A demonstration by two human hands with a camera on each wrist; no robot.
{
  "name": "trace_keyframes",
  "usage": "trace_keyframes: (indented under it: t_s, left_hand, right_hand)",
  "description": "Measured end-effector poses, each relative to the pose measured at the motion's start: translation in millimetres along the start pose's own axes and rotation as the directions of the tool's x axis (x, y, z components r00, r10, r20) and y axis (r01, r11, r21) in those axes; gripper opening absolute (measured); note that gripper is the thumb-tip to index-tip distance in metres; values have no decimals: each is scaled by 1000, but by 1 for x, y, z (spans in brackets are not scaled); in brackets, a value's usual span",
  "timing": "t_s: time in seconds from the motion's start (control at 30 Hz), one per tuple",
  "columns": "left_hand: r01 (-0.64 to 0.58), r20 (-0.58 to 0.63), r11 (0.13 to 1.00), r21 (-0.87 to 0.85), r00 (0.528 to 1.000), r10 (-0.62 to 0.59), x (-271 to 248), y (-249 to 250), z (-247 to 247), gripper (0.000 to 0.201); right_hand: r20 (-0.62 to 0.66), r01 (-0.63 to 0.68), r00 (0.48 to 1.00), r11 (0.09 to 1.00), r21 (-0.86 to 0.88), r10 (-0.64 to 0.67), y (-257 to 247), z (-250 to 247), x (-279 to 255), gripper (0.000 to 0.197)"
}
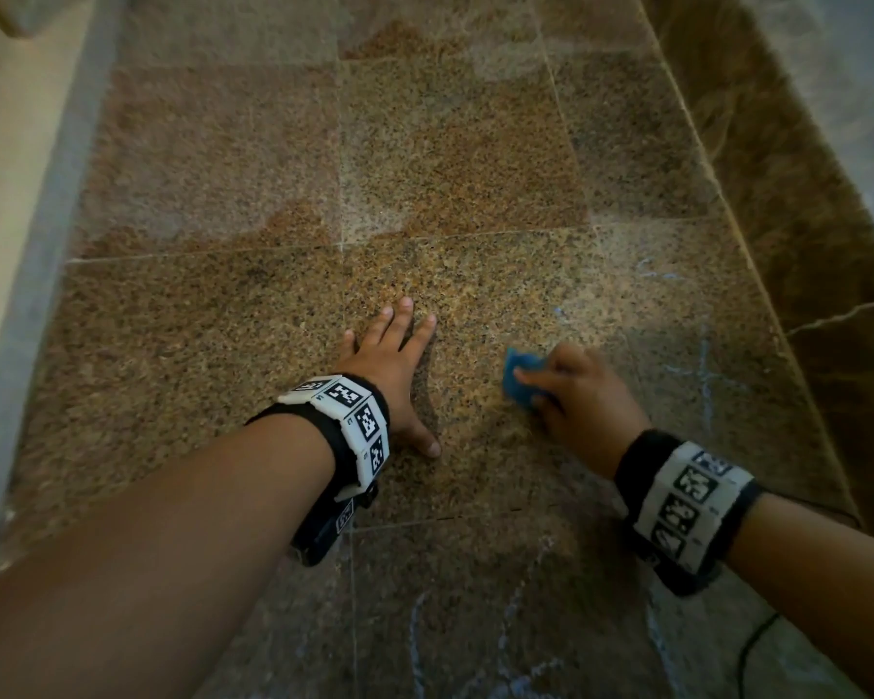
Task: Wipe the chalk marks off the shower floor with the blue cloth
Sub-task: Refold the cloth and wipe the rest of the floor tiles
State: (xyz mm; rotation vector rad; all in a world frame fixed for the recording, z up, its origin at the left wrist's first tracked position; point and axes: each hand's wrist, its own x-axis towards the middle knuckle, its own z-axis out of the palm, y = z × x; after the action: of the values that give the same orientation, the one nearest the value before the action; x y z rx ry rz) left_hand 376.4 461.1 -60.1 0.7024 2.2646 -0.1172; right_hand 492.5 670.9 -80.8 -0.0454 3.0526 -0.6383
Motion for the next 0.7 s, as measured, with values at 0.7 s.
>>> trace_keyframes:
  t_s: [0.7]
  left_hand:
    - [9, -6, 1000, 17, 1000, -9, 3, -1, 1, 147]
  right_hand:
    - [87, 168, 981, 984, 62, -173, 19, -10, -9, 27]
